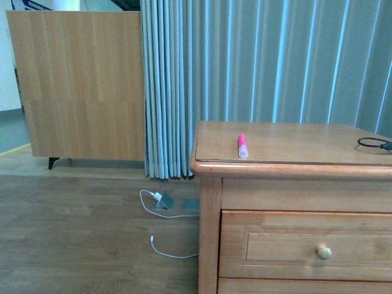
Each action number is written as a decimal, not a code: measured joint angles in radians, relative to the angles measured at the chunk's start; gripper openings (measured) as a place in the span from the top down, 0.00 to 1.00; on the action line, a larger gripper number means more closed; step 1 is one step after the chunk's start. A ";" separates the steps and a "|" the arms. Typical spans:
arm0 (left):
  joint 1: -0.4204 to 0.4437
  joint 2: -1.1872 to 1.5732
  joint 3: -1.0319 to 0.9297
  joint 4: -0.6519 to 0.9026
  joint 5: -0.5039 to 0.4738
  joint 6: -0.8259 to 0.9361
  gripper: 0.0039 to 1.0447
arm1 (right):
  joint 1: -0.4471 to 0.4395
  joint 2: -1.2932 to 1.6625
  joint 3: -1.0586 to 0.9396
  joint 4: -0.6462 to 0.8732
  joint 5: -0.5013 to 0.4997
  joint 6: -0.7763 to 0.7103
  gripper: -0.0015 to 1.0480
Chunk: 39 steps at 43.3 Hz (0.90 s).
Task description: Place pink marker in drawer with both arms
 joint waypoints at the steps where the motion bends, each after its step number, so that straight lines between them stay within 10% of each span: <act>1: 0.000 0.000 0.000 0.000 0.000 0.000 0.06 | 0.000 0.000 0.000 0.000 0.000 0.000 0.08; 39: 0.000 0.000 0.000 0.000 0.000 0.000 0.06 | 0.000 0.000 0.000 0.000 0.000 0.000 0.08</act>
